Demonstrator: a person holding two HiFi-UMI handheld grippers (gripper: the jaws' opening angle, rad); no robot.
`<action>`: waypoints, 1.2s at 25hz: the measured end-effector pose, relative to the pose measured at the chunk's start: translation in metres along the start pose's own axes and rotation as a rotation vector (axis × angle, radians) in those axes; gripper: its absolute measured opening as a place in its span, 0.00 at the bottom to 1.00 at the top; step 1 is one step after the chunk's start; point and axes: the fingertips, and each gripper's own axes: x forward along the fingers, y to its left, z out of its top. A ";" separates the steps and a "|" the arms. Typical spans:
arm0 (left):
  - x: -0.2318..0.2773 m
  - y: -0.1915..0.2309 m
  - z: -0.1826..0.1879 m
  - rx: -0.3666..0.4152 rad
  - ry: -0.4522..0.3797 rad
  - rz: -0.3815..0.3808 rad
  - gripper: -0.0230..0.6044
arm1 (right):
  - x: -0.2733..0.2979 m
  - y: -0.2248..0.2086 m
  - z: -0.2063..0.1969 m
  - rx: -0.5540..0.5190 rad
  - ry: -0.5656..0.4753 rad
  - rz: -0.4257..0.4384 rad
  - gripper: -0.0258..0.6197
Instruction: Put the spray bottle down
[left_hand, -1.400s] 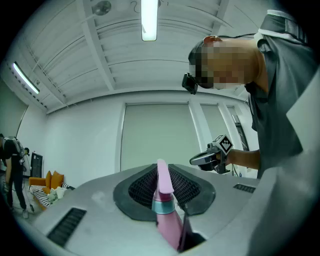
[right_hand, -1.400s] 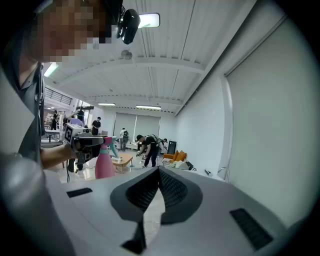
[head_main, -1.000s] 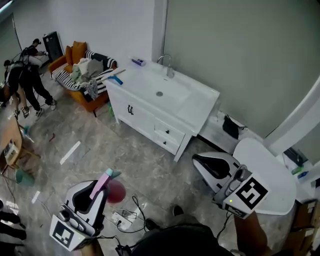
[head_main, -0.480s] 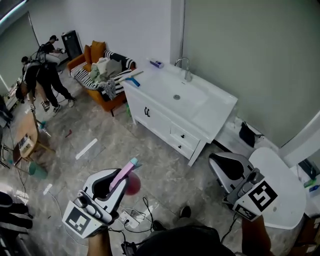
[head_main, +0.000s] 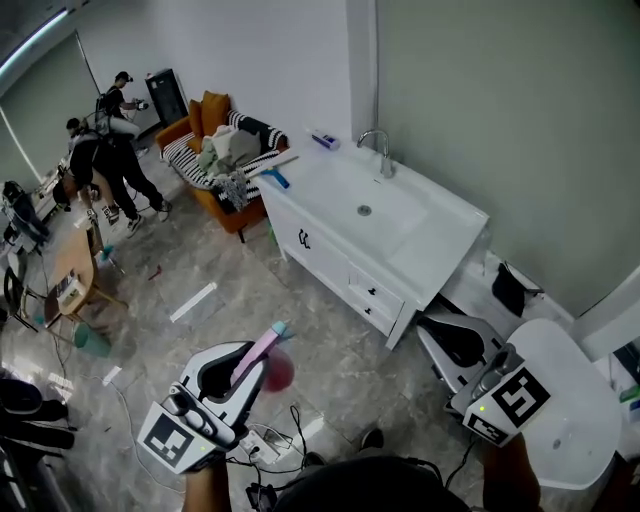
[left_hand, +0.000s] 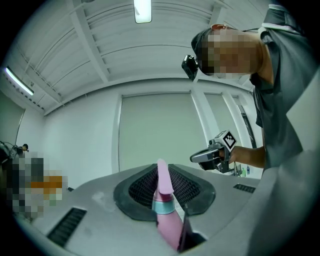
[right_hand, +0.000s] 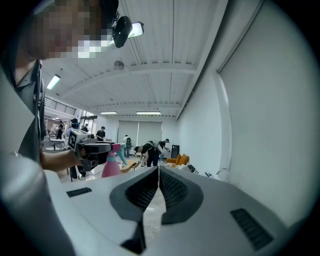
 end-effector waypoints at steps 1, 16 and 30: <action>0.003 -0.002 -0.001 0.000 0.005 0.007 0.14 | -0.002 -0.004 -0.001 0.002 0.000 0.006 0.06; 0.047 -0.010 -0.008 -0.005 0.030 -0.004 0.14 | -0.016 -0.039 -0.022 0.027 -0.005 0.013 0.06; 0.074 0.049 -0.013 -0.035 -0.016 -0.145 0.14 | 0.019 -0.050 -0.010 0.033 0.030 -0.127 0.06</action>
